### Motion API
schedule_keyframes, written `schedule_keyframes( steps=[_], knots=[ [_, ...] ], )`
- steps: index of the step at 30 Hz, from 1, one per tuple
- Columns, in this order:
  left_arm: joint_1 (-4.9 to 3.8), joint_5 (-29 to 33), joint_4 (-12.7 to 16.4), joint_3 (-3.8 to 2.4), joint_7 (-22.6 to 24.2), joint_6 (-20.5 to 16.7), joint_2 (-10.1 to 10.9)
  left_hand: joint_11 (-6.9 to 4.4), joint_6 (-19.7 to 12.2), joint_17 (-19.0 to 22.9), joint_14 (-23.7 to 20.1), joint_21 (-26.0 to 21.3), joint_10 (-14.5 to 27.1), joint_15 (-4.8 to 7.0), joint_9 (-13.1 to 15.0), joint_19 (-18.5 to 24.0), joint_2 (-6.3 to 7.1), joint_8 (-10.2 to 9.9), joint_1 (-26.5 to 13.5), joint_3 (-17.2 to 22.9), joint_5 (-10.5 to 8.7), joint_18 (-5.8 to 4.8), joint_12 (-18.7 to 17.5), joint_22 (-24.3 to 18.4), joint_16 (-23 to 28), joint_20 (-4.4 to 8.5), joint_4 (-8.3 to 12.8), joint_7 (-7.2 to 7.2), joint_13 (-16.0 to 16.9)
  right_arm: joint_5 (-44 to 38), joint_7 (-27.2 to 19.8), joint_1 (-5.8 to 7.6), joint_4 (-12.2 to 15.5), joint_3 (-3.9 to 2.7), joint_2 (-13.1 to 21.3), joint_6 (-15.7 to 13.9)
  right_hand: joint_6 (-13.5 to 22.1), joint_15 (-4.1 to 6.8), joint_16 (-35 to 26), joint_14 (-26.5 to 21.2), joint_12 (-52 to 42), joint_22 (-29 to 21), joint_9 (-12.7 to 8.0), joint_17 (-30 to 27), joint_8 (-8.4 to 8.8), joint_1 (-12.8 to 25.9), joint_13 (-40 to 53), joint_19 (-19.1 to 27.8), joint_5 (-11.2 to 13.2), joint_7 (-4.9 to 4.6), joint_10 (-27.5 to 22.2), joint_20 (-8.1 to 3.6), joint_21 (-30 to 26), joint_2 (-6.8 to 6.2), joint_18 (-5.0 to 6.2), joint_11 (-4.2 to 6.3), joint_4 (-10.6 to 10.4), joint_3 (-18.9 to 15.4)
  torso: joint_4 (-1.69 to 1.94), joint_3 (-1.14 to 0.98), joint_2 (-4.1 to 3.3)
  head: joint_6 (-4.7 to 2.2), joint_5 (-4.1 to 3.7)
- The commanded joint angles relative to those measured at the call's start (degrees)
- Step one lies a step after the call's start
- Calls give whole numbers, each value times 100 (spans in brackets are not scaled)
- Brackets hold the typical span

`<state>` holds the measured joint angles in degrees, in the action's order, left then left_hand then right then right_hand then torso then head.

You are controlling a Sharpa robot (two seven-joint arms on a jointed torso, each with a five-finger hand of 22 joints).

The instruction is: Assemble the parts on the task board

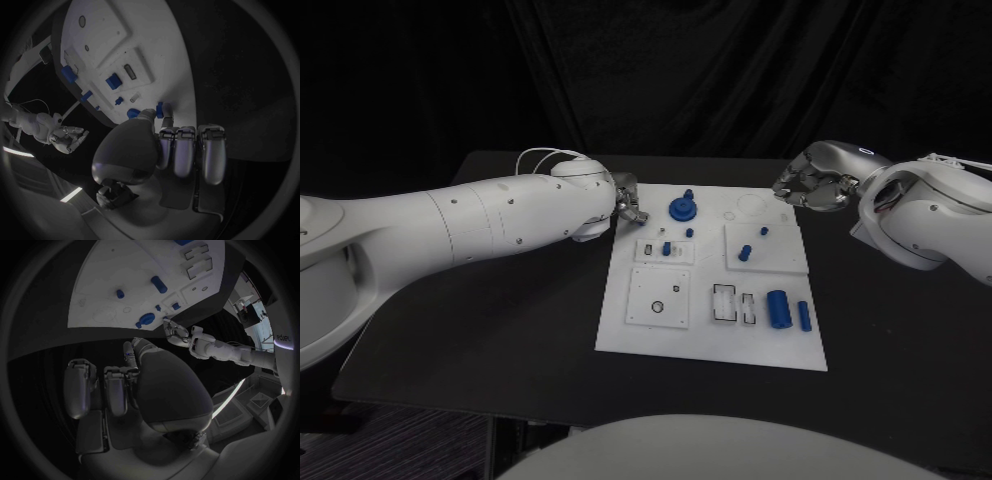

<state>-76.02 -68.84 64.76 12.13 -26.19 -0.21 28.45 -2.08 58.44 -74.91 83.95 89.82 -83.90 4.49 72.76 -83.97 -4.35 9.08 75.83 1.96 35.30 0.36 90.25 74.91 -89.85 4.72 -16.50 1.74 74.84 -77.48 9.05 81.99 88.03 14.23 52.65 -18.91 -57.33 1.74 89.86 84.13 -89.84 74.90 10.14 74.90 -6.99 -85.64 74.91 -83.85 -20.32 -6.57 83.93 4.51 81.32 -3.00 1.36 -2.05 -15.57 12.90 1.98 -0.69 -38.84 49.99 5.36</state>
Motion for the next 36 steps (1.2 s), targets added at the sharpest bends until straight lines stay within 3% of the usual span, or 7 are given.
schedule_keyframes(
  steps=[1, 3, 9, 18, 31, 34, 36],
  knots=[
    [17, -3, 29, -3, 122, -96, 8, -37, 40, -1509, 605, 18, -610, 34, 54, -603, 209, 27, -66, 355, 75, -36, -25, 1509, -15, 26, -6, -33, 1516, -6, 141, -14, 6, -5, 7, 0, -23, -29, 14, 587, -16, 1205, -5, 1510, 33, 34, 1509, -155, -26, -16, 607, 28, -26, 36, 95, -22, 4, 35, 3, -1, 0, 1, 2],
    [18, -3, 55, -3, 126, -136, 24, -51, 86, -1509, 605, 18, -610, 33, 150, -603, 378, 89, -170, 772, 60, -36, -25, 1509, -15, 36, -4, -41, 1516, -6, 149, -14, 4, -5, 8, 11, -23, -29, 14, 587, -16, 1205, -5, 1510, 33, 34, 1509, -155, -26, -16, 607, 28, -26, 36, 95, -22, 4, 35, 1, -1, 0, 1, 0],
    [18, 147, 161, -4, 130, -281, 89, -61, 107, -1509, 605, 18, -610, 58, 293, -603, 665, 188, -352, 1438, 44, -36, -25, 1509, -15, 40, 55, -62, 1516, -6, 164, -14, -1, -5, 15, 27, -23, -29, 14, 587, -16, 1205, -5, 1510, 33, 34, 1509, -155, -26, -16, 607, 28, -26, 36, 95, -22, 4, 35, 1, -2, -1, 1, -5],
    [14, 348, 644, -6, 28, -435, 405, -58, 117, -1509, 605, 18, -610, 56, 312, -603, 775, 206, -436, 1587, -8, -36, -25, 1509, -15, 39, 62, -58, 1516, -6, 178, -14, -13, -5, 31, 39, -23, -29, 14, 587, -16, 1205, -5, 1510, 33, 34, 1509, -155, -26, -16, 607, 28, -26, 36, 95, -22, 4, 35, 1, 1, -4, 1, -10],
    [6, 372, 1508, -4, 29, -728, 976, -58, 160, -1509, 605, 18, -610, 55, 303, -603, 840, 218, -638, 1700, -329, -36, -25, 1509, -15, 37, 35, -62, 1516, 54, 190, -17, -24, -5, 52, 53, -21, -29, 14, 587, -16, 1200, -7, 1510, 37, 35, 1509, -148, -27, -18, 607, 27, -40, 36, 98, -22, 11, 41, 10, -8, 6, 1, -24],
    [6, 373, 1631, -3, 80, -822, 1060, -50, 133, -1509, 605, 18, -610, 50, 254, -603, 827, 167, -729, 1746, -632, -36, -25, 1509, -15, 34, 32, -51, 1516, 68, 191, -17, -21, -5, 58, 49, -21, -29, 14, 587, -16, 1200, -7, 1510, 37, 35, 1509, -148, -27, -18, 607, 27, -40, 36, 98, -22, 11, 41, 12, -11, 7, 1, -21],
    [7, 373, 1679, -3, 119, -889, 1091, -46, 130, -1509, 605, 18, -610, 47, 220, -603, 820, 140, -750, 1764, -695, -36, -25, 1509, -15, 32, 34, -45, 1516, 73, 192, -17, -18, -5, 63, 46, -21, -29, 14, 587, -16, 1200, -7, 1510, 37, 35, 1509, -148, -27, -18, 607, 27, -40, 36, 98, -22, 11, 41, 3, -6, 2, 1, -13]
  ],
)
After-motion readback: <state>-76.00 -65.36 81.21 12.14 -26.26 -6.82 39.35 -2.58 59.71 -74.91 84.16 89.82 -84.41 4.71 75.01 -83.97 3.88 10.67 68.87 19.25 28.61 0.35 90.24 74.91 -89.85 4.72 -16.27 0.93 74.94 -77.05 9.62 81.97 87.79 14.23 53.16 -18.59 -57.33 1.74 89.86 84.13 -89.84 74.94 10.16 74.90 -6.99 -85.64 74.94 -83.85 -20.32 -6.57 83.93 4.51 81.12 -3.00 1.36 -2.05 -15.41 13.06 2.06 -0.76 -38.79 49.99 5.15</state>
